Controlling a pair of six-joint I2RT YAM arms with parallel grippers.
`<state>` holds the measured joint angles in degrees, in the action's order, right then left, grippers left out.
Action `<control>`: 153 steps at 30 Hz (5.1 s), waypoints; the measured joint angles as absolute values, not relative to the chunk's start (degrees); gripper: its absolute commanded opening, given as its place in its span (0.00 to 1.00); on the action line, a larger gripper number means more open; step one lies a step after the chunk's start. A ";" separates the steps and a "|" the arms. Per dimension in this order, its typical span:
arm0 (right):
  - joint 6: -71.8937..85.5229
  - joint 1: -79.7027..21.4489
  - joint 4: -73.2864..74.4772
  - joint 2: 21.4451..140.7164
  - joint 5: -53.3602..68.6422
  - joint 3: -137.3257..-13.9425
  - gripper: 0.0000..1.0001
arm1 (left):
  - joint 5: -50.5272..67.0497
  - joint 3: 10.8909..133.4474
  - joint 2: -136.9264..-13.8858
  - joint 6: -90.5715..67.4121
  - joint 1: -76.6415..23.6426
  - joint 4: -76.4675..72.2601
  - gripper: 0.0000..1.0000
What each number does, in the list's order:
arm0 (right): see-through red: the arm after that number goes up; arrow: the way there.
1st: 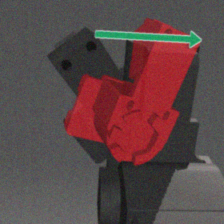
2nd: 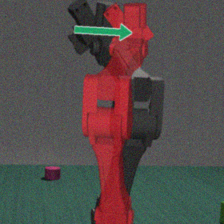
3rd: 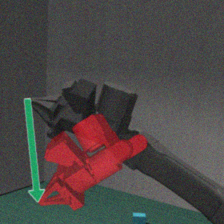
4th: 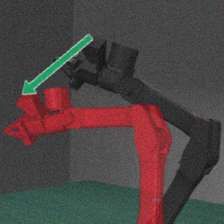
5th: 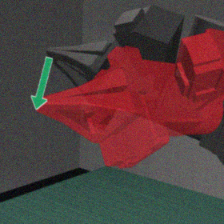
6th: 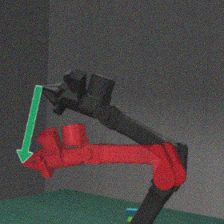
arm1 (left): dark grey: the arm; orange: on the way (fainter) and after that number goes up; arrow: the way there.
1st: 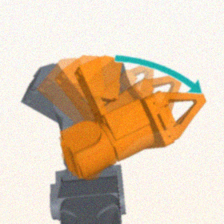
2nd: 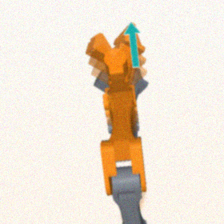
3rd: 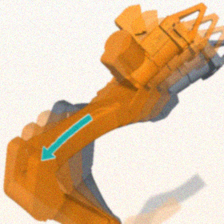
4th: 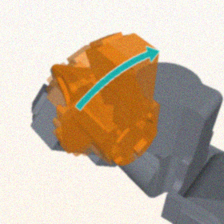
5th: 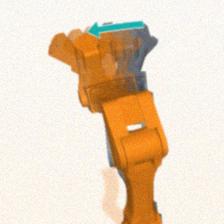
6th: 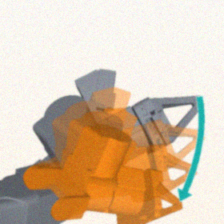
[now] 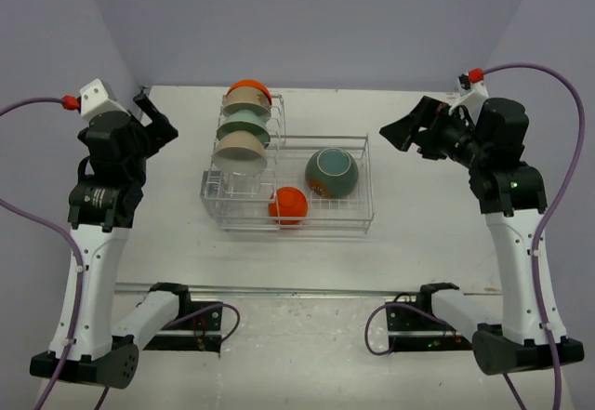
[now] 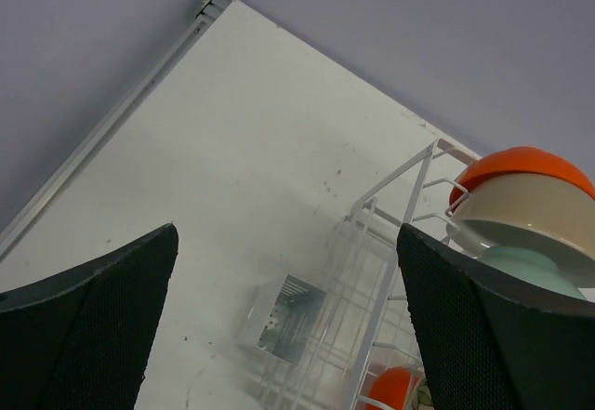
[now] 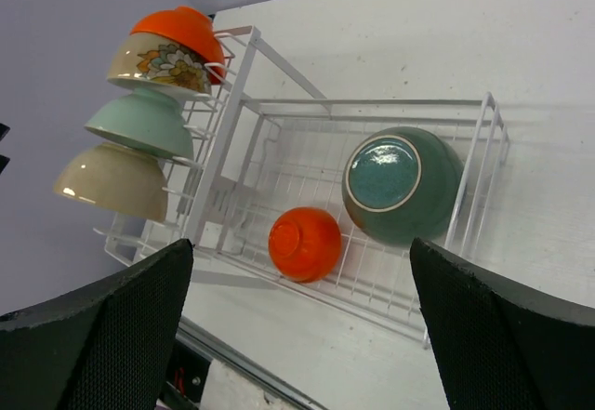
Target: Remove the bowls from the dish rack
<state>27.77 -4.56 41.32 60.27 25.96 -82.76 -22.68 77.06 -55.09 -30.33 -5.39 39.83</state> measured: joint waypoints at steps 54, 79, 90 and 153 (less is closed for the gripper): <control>30.04 -6.74 42.33 54.98 14.74 -83.07 0.84 | 13.15 61.12 -35.33 -91.83 -5.39 52.80 0.74; 29.36 -6.74 41.12 55.75 14.72 -82.78 0.87 | 16.97 62.78 -50.30 -95.02 -6.90 35.88 0.69; 28.88 -6.74 40.73 56.16 14.66 -82.59 0.88 | 16.27 66.46 -55.22 -93.78 -14.85 34.06 0.66; 27.16 -12.01 41.17 55.48 10.79 -82.61 0.92 | -35.05 63.64 -42.78 -95.50 -43.31 34.89 0.57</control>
<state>27.16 -12.01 41.17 55.48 10.79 -82.61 -35.05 63.64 -42.78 -95.50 -43.31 34.89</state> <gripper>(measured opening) 0.918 0.571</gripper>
